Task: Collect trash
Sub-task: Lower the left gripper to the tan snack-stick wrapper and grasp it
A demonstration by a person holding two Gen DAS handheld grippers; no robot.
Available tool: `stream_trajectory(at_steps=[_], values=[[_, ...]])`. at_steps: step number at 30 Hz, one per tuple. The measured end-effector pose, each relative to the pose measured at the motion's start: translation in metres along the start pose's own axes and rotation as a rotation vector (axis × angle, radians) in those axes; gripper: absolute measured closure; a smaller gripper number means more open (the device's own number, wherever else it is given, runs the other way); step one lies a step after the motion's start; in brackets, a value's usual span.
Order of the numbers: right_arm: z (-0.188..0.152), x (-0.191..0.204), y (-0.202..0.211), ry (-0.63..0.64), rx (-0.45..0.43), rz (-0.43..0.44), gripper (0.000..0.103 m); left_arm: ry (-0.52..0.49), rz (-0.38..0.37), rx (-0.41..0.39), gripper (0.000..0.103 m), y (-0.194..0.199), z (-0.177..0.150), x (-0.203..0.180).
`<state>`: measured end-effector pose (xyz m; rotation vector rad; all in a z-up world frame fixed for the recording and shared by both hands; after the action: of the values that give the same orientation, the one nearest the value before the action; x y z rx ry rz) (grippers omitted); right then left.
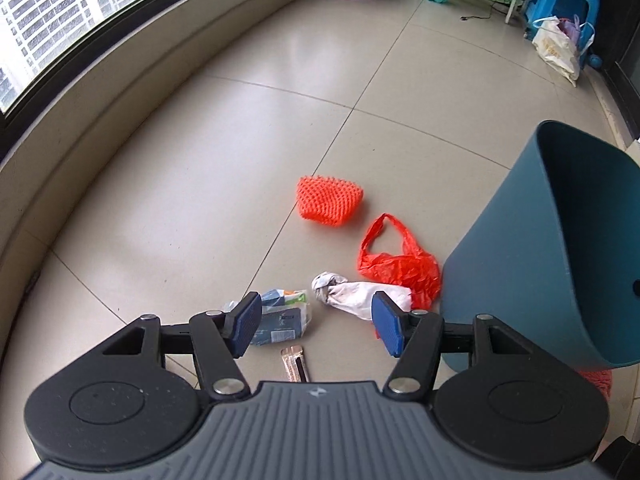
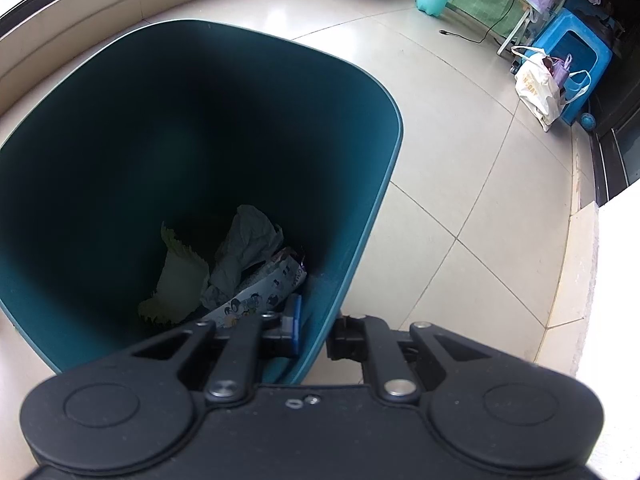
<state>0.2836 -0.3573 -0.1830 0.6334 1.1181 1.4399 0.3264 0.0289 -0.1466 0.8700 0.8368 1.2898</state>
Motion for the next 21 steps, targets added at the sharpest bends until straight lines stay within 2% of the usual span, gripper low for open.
stream_trajectory(at_steps=[6, 10, 15, 21], values=[[0.003, 0.003, -0.003, 0.013, 0.003, -0.017, 0.093, 0.063, 0.025, 0.047, 0.043, -0.037, -0.016, 0.038], [0.006, 0.001, -0.006, 0.012, 0.002, -0.029, 0.093, 0.083, 0.014, 0.096, 0.043, -0.064, -0.030, 0.055], [0.006, -0.001, -0.008, -0.003, 0.010, -0.025, 0.094, 0.116, -0.007, 0.198, 0.043, -0.099, -0.063, 0.063], [0.005, -0.001, -0.010, -0.009, 0.021, -0.031, 0.093, 0.117, -0.026, 0.278, 0.043, -0.138, -0.098, 0.050]])
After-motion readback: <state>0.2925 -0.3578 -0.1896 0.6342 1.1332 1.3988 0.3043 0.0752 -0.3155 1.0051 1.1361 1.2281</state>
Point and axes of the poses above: each gripper's, at about its wrist camera, not at the fingertips, and y roughly against the way its jaws point, x to its left, z to its top, the point moved 8 cm from there along -y, roughly the way its jaws point, and after that the axes turned 6 degrees about -z, right-handed, at the moved point
